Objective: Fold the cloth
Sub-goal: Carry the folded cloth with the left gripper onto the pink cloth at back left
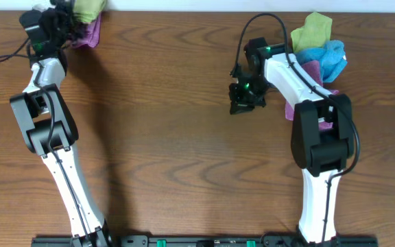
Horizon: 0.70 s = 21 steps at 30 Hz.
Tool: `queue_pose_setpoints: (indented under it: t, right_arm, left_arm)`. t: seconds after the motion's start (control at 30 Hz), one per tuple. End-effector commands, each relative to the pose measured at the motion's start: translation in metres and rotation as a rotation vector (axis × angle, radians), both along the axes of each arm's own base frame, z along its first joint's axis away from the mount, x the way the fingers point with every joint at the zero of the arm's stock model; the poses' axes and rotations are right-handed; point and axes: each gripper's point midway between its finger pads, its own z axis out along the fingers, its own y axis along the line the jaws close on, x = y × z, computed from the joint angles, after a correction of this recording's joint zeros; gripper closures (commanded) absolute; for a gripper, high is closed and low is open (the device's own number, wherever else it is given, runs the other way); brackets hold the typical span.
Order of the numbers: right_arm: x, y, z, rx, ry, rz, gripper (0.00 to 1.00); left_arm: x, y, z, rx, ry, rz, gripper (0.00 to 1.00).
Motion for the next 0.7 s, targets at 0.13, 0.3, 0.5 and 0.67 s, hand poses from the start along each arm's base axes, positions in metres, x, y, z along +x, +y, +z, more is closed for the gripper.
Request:
queue_pose_setpoints:
  t: [0.13,0.3,0.5,0.67]
  right_arm:
    - [0.002,0.015,0.021,0.027,-0.046,0.018,0.99]
    - [-0.001,0.022,0.021,0.028,-0.046,0.036,0.99]
    - [-0.005,0.029,0.021,0.028,-0.046,0.054,0.98]
    - [-0.007,0.034,0.022,0.028,-0.044,0.063,0.99]
  left_arm:
    - [-0.016,0.019,0.0,-0.05,-0.001,-0.086,0.04]
    - [-0.028,0.034,-0.004,-0.093,0.048,-0.102,0.04]
    - [-0.039,0.037,-0.014,-0.141,0.121,-0.134,0.04]
    - [-0.046,0.036,-0.014,-0.109,0.159,-0.149,0.04]
